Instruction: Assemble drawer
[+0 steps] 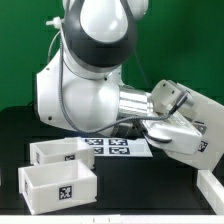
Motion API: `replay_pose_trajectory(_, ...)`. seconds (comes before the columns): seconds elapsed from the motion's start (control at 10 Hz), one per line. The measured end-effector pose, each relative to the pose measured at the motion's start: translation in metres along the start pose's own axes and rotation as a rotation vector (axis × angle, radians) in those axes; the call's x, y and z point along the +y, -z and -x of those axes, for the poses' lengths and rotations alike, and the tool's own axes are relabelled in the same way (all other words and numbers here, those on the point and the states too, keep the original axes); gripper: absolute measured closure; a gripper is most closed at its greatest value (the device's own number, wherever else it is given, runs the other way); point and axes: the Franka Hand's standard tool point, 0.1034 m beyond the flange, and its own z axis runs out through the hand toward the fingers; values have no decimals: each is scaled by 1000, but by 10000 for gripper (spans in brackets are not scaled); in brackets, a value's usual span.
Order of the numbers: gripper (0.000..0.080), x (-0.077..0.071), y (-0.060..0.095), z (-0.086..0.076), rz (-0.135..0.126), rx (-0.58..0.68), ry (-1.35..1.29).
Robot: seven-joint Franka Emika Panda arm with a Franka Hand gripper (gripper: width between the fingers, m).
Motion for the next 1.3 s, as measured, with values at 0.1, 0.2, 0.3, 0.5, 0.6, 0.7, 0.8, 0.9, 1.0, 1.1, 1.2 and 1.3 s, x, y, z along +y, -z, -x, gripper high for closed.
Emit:
replay_pose_trajectory(0.1,768,1,-2,-3,3,-1,-6)
replay_pose_trajectory(0.2,768,3,-3,-5,6,-2,-9)
replay_pose_trajectory(0.3,768,3,-3,-8,5,-2,-13)
replay_pose_trajectory(0.5,768,5,-2,-14,3,1,-17)
replay_pose_trajectory(0.6,768,6,-2,-17,3,8,-20)
replay_pose_trajectory(0.7,768,6,-2,-18,2,11,-20)
replay_pose_trajectory(0.8,768,6,-1,-18,1,11,-21)
replay_pose_trajectory(0.9,687,6,-1,-19,0,12,-22)
replay_pose_trajectory(1.0,687,6,0,-19,0,12,-22)
replay_pose_trajectory(1.1,502,6,0,-19,-1,12,-23)
replay_pose_trajectory(1.2,319,6,0,-20,-2,12,-23)
replay_pose_trajectory(1.3,207,6,1,-20,-3,13,-24)
